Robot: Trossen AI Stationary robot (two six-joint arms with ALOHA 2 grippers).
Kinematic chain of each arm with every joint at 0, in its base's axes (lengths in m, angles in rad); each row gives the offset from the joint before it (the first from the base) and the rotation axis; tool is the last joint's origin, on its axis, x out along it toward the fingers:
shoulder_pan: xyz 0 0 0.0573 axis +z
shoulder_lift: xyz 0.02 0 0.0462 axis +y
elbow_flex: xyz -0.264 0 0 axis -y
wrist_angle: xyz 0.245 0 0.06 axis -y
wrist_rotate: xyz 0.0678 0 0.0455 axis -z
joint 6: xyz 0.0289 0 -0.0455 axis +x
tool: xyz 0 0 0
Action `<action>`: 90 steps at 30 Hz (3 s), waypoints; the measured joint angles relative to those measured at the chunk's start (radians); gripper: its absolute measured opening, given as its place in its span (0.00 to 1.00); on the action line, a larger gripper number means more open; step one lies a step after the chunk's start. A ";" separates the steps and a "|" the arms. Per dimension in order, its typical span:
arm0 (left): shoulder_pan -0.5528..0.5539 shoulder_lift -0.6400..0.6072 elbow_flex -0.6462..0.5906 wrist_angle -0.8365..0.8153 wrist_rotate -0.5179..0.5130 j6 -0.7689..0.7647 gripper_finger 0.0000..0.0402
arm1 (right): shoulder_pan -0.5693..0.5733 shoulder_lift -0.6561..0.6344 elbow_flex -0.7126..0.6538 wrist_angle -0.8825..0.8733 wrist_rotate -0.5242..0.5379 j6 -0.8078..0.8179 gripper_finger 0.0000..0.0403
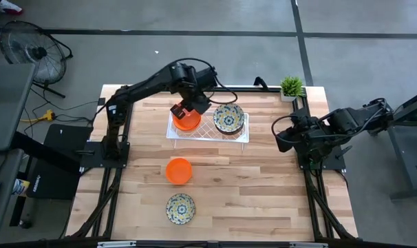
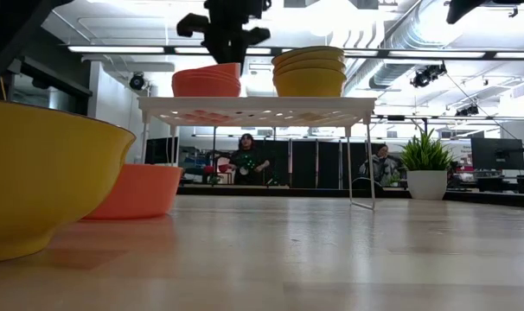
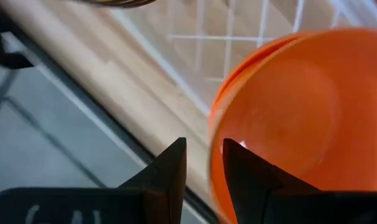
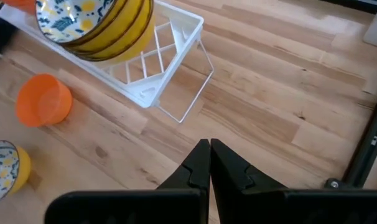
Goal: Pick & Place Mini bowls
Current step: Stack the orange bowl on top of the other orange bowls on the shelf
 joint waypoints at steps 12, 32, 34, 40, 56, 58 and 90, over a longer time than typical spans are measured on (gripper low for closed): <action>-0.001 0.006 -0.003 -0.007 -0.022 -0.002 0.02 | 0.000 0.000 0.000 0.011 -0.010 -0.040 0.00; 0.000 0.006 0.014 -0.030 -0.042 -0.021 0.00 | 0.000 0.000 0.000 0.005 -0.010 -0.075 0.00; 0.000 0.006 0.046 -0.026 -0.043 -0.022 0.00 | 0.000 0.000 0.000 0.004 -0.012 -0.075 0.00; 0.000 0.004 0.107 -0.027 -0.004 -0.047 0.00 | 0.000 0.000 0.000 0.001 -0.024 -0.075 0.00; 0.016 0.006 0.106 -0.027 0.065 -0.313 0.00 | 0.000 0.000 0.000 -0.015 -0.028 -0.075 0.00; 0.021 0.006 0.106 -0.027 0.066 -0.388 0.00 | 0.000 0.000 0.000 -0.015 -0.028 -0.075 0.00; 0.125 -0.095 0.049 -0.027 0.247 -0.862 0.00 | 0.000 0.000 0.000 -0.037 -0.042 -0.091 0.00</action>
